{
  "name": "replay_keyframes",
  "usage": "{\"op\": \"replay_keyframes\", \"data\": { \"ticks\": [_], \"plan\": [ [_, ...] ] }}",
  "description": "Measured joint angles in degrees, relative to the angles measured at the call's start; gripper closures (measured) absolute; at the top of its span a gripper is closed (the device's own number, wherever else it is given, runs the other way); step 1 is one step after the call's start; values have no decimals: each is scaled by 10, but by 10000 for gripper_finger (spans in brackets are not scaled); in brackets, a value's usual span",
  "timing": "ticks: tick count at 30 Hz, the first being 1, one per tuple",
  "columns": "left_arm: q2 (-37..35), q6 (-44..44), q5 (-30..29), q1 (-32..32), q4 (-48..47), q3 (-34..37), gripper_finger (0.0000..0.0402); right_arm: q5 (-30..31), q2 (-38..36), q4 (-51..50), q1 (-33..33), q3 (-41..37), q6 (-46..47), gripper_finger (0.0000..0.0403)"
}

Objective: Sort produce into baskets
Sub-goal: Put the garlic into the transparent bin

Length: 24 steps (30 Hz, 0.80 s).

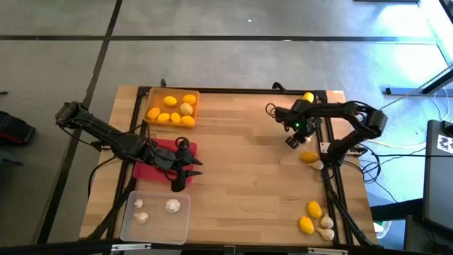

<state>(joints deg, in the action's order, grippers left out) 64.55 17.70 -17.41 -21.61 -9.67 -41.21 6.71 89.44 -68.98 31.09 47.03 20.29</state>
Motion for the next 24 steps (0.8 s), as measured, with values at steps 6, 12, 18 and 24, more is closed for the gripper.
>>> {"op": "replay_keyframes", "data": {
  "ticks": [6,12,18,24],
  "plan": [
    [0,-24,0,0,23,0,240,-3,-83,47,-22,26,-13,280],
    [0,-50,0,0,43,0,240,-29,-156,158,-74,30,-18,279],
    [0,-42,0,19,72,0,236,-67,-190,271,-127,30,-26,279],
    [0,-35,0,55,81,0,185,-101,-191,410,-188,30,-100,279]
  ]
}}
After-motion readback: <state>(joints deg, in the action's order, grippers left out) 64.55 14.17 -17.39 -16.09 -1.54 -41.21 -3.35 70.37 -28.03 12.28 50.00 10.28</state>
